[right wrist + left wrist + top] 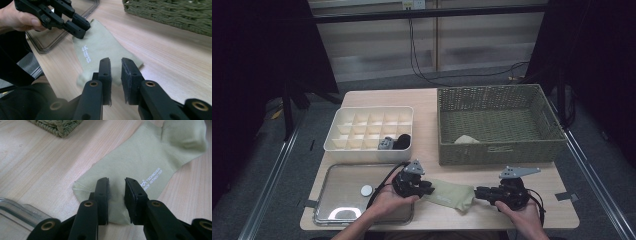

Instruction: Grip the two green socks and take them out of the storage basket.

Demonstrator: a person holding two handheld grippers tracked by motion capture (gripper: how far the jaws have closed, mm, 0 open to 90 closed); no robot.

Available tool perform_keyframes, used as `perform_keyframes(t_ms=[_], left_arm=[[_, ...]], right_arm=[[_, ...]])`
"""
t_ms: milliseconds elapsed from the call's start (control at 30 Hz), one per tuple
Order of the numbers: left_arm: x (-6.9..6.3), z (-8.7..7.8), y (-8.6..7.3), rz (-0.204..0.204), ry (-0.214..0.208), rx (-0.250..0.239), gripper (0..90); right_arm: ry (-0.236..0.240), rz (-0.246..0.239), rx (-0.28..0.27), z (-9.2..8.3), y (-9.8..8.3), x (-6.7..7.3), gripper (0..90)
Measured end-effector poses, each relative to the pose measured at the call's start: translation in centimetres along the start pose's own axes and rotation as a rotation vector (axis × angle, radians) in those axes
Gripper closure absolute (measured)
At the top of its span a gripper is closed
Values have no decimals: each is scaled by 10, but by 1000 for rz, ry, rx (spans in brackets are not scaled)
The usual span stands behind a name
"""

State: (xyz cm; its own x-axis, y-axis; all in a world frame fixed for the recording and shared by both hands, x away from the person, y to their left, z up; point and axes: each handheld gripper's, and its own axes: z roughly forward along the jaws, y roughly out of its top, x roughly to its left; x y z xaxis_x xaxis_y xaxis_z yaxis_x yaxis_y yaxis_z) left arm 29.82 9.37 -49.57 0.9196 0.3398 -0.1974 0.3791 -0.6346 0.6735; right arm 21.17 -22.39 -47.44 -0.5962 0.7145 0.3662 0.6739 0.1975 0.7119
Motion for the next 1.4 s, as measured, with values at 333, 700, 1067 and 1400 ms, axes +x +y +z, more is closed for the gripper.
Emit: perform_keyframes(t_ms=[333,700,1067,1400], left_arm=[[0,-2,-1,4,0,4,693],[2,-5,-2,4,-4,12,666],[-5,-6,-6,8,-37,6,717],[0,-17,-6,0,-22,-4,766]], right_arm=[[6,-22,67,16,-2,4,773],[-24,-64,144,30,-6,2,821],[-113,-57,93,21,0,-7,796],[-7,-48,87,24,-3,9,820]])
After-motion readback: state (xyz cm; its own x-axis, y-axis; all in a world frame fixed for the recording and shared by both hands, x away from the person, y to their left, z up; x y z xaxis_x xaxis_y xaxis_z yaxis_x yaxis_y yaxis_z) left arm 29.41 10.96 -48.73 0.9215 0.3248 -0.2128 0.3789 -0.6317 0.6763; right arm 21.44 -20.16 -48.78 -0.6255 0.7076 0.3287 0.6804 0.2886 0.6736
